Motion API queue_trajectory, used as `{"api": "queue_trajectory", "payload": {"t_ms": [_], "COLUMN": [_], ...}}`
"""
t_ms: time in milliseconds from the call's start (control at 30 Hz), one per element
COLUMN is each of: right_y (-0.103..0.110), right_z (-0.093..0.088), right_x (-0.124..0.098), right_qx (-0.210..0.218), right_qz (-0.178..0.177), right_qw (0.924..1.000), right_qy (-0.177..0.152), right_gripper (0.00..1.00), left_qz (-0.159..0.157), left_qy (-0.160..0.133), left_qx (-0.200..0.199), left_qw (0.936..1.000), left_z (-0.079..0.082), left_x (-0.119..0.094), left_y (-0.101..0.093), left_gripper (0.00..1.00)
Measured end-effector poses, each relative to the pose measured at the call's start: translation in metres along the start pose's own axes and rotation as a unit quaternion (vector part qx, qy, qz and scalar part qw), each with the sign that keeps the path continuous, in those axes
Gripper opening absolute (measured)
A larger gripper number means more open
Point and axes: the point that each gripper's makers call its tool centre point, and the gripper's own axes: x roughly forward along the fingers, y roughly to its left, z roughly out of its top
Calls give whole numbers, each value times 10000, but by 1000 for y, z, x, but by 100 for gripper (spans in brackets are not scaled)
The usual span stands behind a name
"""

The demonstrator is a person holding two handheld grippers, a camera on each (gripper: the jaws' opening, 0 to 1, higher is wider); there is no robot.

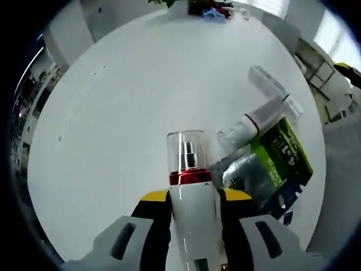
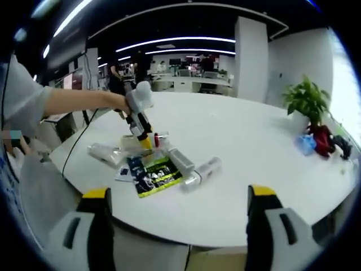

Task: Arrange the skincare products in the storage area until every visible bottle or jar stands upright without overlapping.

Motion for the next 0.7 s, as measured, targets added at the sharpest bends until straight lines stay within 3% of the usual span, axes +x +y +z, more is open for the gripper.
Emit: {"api": "queue_trajectory", "payload": {"t_ms": [233,367,467,600,700], "right_y": [2,2,2,4,6], "right_z": [-1,0,0,-1,1], "right_x": [1,1,1,2,4], "right_qx": [-4,-11,-11,-73,-84], "right_qz": [34,37,36,102,145], "right_qw": [10000,10000,10000,9999,9999], "right_qy": [11,-6,4,38,20], "right_gripper": [100,100,100,100,100], "left_qz": [-58,107,229,314,432], "left_qy": [-31,-53,-78,-204,-496], "left_qx": [-81,-263,-77,-215,-250], "left_qw": [9999,9996,9997,9991,9975], "left_z": [0,0,-1,-3,0], "left_x": [2,2,1,-2,-10], "left_y": [3,7,6,12,16], "left_gripper": [27,27,26,26,26]}}
